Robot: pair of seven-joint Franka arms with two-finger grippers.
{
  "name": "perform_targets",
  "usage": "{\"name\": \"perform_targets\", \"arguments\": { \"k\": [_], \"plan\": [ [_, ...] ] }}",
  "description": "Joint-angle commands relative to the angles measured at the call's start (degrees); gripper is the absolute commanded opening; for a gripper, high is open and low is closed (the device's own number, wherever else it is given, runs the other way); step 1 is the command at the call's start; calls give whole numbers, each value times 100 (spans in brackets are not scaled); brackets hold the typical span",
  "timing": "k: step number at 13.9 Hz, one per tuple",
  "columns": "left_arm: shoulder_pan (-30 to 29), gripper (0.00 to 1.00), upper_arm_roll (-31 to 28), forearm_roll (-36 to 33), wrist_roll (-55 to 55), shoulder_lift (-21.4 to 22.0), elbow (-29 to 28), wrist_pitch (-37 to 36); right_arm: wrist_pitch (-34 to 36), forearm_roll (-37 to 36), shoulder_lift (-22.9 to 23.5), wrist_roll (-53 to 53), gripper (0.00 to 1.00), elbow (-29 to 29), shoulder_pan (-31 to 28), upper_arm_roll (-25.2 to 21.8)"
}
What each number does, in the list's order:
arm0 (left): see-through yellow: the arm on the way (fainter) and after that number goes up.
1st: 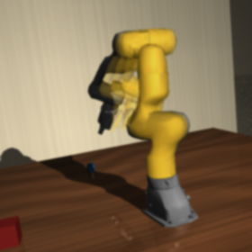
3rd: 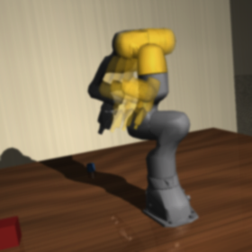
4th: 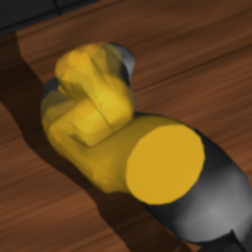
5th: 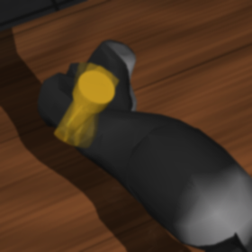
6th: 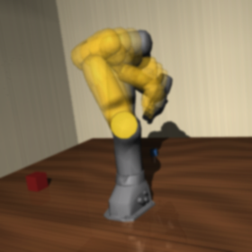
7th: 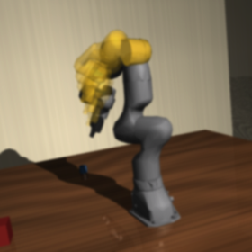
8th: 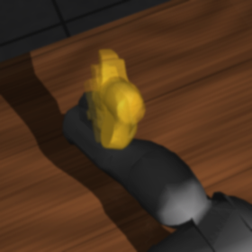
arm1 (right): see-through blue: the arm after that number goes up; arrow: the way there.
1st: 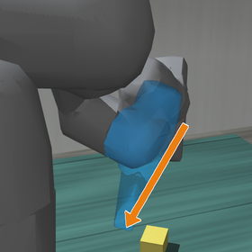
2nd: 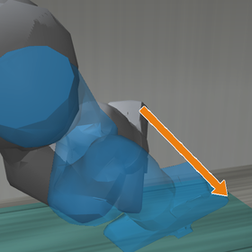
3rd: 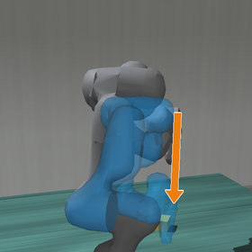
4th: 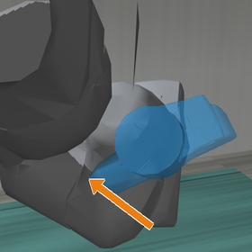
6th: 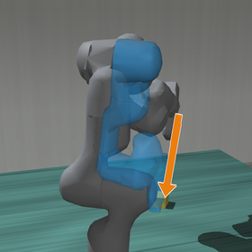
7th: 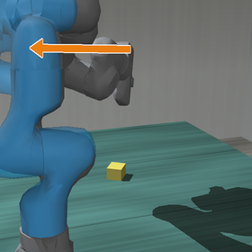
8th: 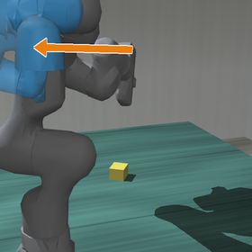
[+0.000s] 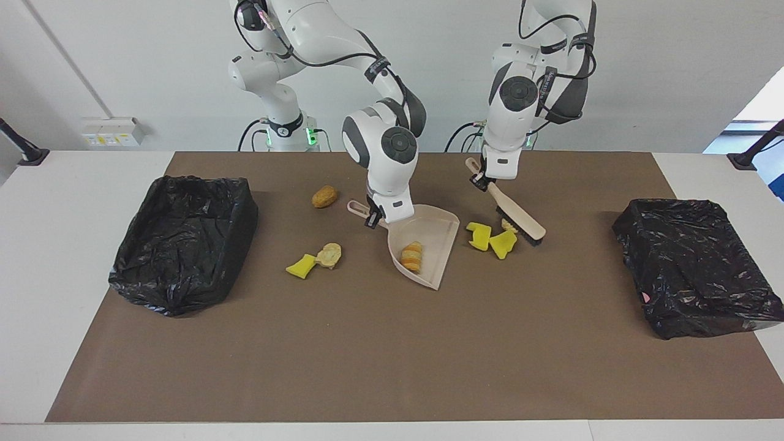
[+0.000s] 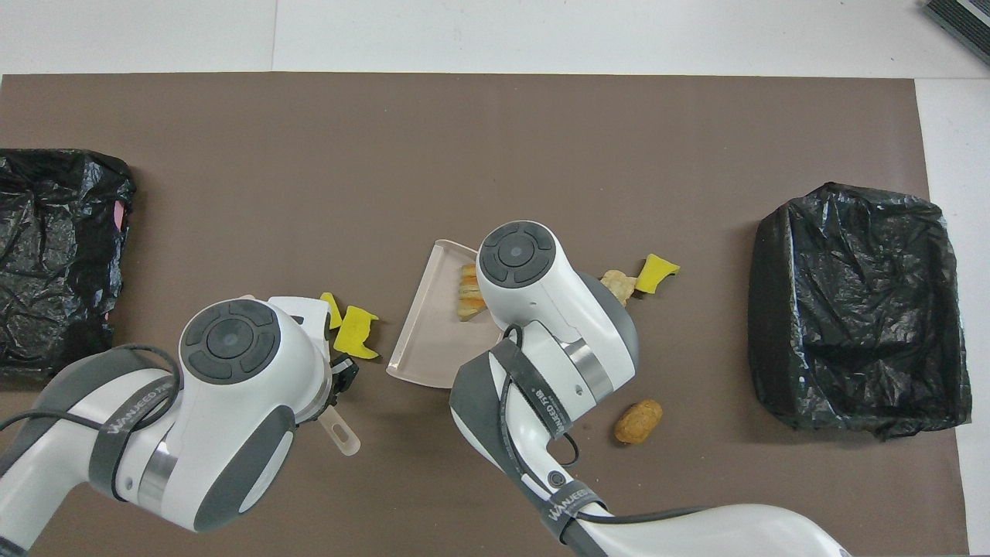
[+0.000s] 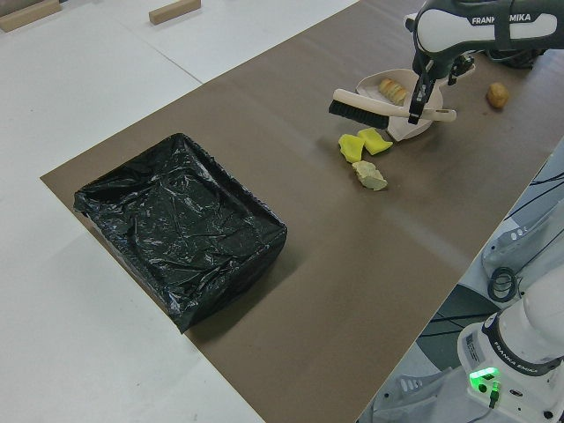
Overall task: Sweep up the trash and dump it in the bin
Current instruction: 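Sweep the sponge pieces and crumbs into the dustpan with the left gripper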
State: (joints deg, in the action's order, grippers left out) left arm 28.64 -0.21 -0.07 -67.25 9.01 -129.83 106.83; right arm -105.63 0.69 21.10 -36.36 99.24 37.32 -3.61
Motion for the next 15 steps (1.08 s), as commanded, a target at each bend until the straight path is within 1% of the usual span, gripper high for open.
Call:
{"name": "perform_targets", "arguments": {
  "k": [1, 2, 4, 6, 8, 10, 13, 14, 15],
  "plan": [
    [-227, 0, 47, -107, -37, 601, -577, -294, -160, -95, -246, -336, 0, 323, 21, 27],
    [-297, 0, 56, -107, 323, 689, -797, -190, -160, -95, -273, -345, 0, 393, 47, 27],
    [-332, 0, 39, -107, 1000, 690, -1079, 64, -169, -95, -335, -345, 0, 516, 65, 18],
    [-534, 0, 38, -98, 1826, 664, -1124, 240, -353, -95, -387, -345, 0, 674, 65, 18],
    [-605, 0, 47, -72, 2503, 559, -1124, 574, -362, -95, -388, -345, 0, 684, 56, 18],
    [-535, 0, 65, 59, 2865, 235, -1089, 1100, -362, -95, -388, -337, 0, 684, 48, 18],
    [-491, 0, 91, 691, 3856, 23, -992, 1655, -353, -95, -388, -293, 0, 684, 39, 18],
    [-239, 0, 91, 745, 4051, -13, -1001, 1770, -353, -95, -388, -284, 0, 684, 39, 10],
    [8, 0, 91, 763, 4097, -161, -983, 2006, -353, -95, -388, -275, 0, 684, 39, 10]
  ]
}}
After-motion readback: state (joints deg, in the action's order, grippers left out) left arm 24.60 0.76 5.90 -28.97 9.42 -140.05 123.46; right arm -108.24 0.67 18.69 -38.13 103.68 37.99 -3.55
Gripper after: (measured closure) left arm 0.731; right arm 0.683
